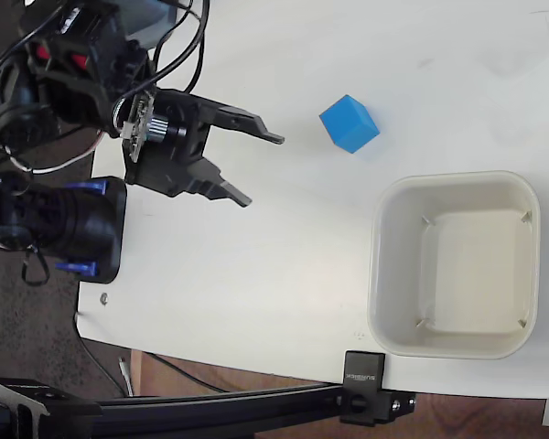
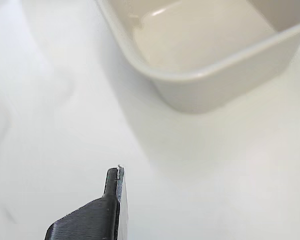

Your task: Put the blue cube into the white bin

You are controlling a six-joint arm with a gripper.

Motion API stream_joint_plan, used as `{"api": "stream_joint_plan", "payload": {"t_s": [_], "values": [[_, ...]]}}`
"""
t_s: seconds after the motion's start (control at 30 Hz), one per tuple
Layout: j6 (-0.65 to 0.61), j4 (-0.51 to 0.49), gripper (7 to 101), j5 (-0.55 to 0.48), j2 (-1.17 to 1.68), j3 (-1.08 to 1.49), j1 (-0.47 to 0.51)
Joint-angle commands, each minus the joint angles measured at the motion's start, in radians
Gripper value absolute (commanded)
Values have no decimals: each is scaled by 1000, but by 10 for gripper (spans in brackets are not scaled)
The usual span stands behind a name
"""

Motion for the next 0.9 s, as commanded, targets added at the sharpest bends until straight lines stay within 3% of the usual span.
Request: {"api": "stream_joint_plan", "payload": {"t_s": [0.03, 0.33, 0.6, 0.9], "values": [[181, 100, 1003, 135, -110, -206, -48], [512, 364, 1003, 167, -385, -565, -137], [660, 387, 1003, 175, -515, -661, -201], [676, 433, 995, 117, -588, -730, -192]]}}
